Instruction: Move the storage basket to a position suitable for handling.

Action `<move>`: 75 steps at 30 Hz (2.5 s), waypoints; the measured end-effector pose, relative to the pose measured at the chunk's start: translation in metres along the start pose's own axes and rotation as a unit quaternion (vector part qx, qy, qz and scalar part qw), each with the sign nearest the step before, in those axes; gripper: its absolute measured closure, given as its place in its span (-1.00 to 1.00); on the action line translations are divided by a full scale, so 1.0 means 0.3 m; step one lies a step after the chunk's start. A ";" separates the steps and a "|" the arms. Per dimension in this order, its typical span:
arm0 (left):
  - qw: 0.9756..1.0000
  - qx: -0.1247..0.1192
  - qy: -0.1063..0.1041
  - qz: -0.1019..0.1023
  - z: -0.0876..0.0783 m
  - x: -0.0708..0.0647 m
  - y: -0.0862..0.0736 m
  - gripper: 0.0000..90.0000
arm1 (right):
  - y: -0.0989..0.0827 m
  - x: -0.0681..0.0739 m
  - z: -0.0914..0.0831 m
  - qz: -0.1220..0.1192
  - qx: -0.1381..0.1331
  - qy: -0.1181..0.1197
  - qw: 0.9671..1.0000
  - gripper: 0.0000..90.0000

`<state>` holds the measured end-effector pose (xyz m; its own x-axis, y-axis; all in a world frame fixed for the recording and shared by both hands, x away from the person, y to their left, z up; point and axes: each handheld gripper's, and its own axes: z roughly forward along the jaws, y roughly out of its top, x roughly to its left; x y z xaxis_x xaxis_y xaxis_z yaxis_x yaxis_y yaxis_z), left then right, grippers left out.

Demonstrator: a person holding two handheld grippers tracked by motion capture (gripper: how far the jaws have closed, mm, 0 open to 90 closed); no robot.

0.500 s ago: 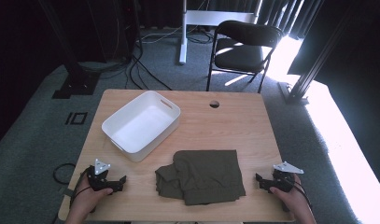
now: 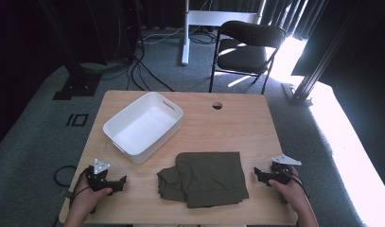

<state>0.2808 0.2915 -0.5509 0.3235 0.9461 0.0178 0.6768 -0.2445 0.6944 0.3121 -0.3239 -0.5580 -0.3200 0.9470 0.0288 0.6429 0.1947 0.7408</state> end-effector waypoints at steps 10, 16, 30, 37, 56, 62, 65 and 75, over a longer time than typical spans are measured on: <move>1.000 -0.003 0.002 -0.004 0.005 0.007 0.030 -0.98 | 0.139 0.072 0.084 -0.023 -0.017 0.032 0.999 -0.71; 1.000 -0.004 0.004 -0.008 0.009 0.012 0.039 -0.98 | 0.222 0.108 0.127 -0.036 -0.024 0.044 0.998 -0.71; 1.000 -0.020 0.007 -0.019 -0.002 0.026 0.088 -0.98 | 0.398 0.187 0.223 -0.056 -0.038 0.071 0.995 -0.71; 0.999 -0.029 0.009 -0.020 -0.021 0.027 0.117 -0.98 | 0.466 0.245 0.274 -0.068 -0.044 0.083 0.993 -0.70; 0.996 -0.070 0.006 -0.051 -0.090 0.050 0.198 -0.98 | 0.677 0.465 0.372 -0.104 -0.086 0.135 0.982 -0.69; 0.995 -0.086 0.006 -0.058 -0.110 0.047 0.247 -0.98 | 0.759 0.546 0.415 -0.118 -0.095 0.143 0.978 -0.68; 0.993 -0.094 0.004 -0.065 -0.108 0.043 0.267 -0.98 | 0.785 0.581 0.444 -0.119 -0.094 0.142 0.978 -0.68; 0.993 -0.085 0.023 -0.084 -0.061 0.035 0.290 -0.84 | 0.820 0.654 0.535 -0.120 -0.094 0.119 0.981 -0.33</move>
<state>0.3311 0.2840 -0.4770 0.1822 0.9802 -0.0773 0.5954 -0.0474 0.8021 0.5191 -0.0491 -0.4776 -0.6151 0.7881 -0.0225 0.3959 0.3334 0.8556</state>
